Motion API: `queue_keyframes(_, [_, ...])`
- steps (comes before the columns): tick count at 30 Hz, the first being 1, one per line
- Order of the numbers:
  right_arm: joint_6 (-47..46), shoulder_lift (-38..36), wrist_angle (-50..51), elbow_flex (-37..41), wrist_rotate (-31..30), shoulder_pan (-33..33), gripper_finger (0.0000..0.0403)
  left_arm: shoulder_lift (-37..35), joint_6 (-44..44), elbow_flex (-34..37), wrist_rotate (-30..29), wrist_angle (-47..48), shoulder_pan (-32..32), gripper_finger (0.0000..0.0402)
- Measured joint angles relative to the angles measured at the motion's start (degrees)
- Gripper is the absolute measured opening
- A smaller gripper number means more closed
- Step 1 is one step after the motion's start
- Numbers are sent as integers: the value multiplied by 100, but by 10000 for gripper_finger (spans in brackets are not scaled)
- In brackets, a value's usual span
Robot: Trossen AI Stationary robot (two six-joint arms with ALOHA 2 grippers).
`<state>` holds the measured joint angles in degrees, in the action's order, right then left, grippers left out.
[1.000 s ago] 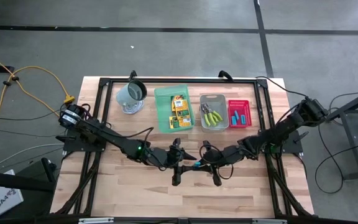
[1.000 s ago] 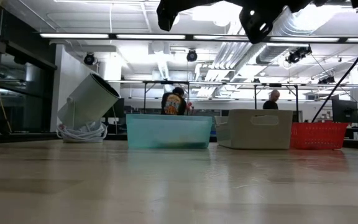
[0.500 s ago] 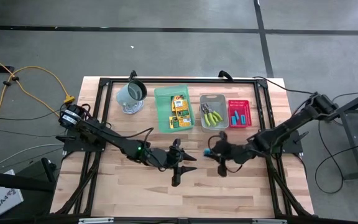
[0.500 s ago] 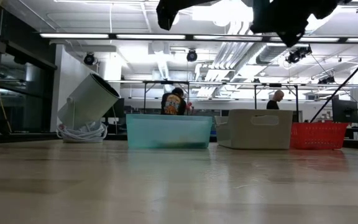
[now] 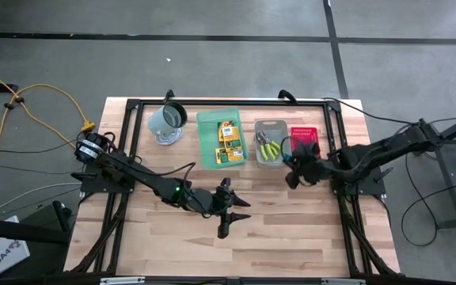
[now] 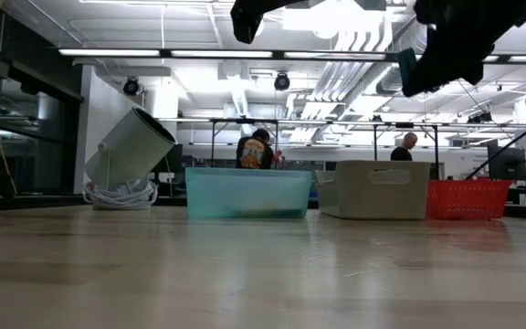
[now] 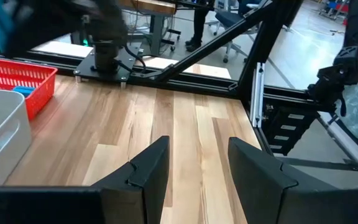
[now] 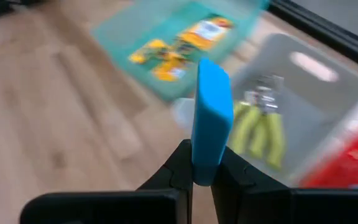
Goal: Pick & Place School Supplies
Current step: Put the blue eraser into the red bin
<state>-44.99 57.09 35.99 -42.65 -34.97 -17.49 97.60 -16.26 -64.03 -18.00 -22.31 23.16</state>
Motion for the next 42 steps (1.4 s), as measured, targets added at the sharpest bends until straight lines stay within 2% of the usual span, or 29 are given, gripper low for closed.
queue_keyframes(4, [-163,-118,541,0,109,612,23,0,0,0,29,-2,31,159])
queue_keyframes(11, [-313,-65,1314,0,688,1890,23,0,1,0,29,-1,108,159])
queue_keyframes(14, [-202,-69,1392,0,1103,2420,23,0,0,0,30,-1,142,159])
queue_keyframes(19, [37,-63,1397,0,2131,3349,23,0,1,0,29,-2,212,159])
queue_keyframes(25, [314,201,1567,0,2585,4249,23,0,0,0,29,-2,281,159])
queue_keyframes(42, [749,1632,1062,472,3346,5051,23,0,0,0,28,-1,447,159])
